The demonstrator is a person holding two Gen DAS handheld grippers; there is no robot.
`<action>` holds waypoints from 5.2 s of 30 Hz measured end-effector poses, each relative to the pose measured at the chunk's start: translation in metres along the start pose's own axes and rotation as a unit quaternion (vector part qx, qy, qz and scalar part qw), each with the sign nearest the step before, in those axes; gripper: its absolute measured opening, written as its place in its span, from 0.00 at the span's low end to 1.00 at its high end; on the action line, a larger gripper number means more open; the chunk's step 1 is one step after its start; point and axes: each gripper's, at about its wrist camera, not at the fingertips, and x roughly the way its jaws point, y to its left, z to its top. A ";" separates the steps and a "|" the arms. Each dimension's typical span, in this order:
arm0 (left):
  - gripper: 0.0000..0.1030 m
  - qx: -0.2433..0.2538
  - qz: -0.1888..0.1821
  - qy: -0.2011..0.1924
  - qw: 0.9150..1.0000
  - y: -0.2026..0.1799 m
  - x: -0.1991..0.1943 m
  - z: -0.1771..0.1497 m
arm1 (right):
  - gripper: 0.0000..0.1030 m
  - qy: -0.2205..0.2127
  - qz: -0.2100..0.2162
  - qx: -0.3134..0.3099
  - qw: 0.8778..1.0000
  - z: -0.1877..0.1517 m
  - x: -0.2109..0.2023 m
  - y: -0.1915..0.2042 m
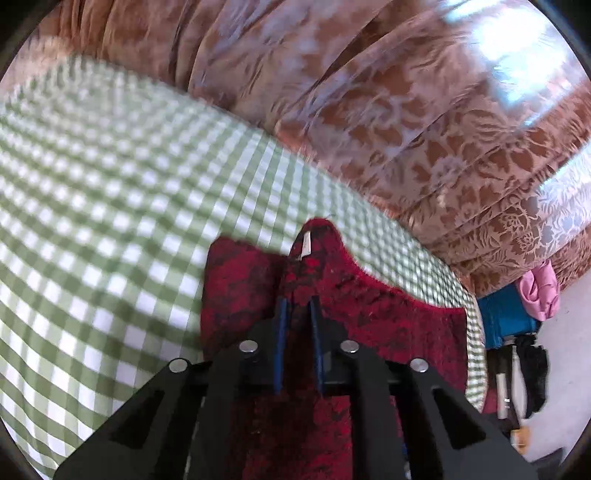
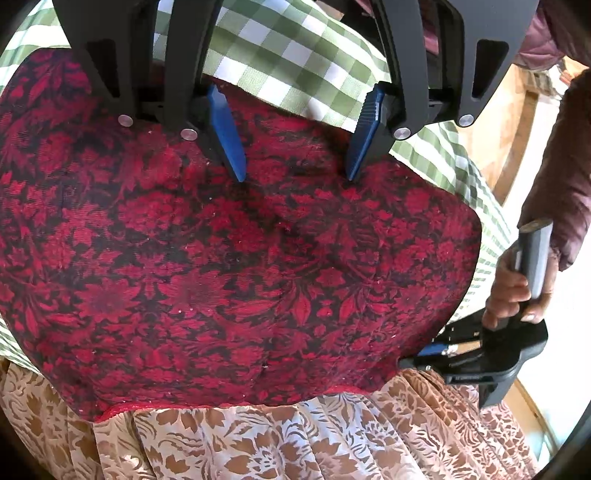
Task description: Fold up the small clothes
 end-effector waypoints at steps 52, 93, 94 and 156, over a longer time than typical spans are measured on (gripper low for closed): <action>0.38 0.168 0.188 -0.050 0.966 -0.066 -0.010 -0.108 | 0.48 -0.101 -0.162 0.185 0.964 0.112 -0.013 -0.163; 0.61 0.088 0.240 -0.079 0.963 -0.002 -0.097 -0.141 | 0.66 -0.131 -0.087 0.091 0.983 0.053 -0.081 -0.049; 0.61 0.088 0.241 -0.078 0.963 -0.001 -0.097 -0.140 | 0.65 -0.123 -0.073 0.076 0.987 0.052 -0.077 -0.038; 0.26 0.164 0.066 0.014 0.984 -0.088 -0.052 -0.146 | 0.77 -0.134 0.064 0.301 0.942 -0.017 -0.087 -0.168</action>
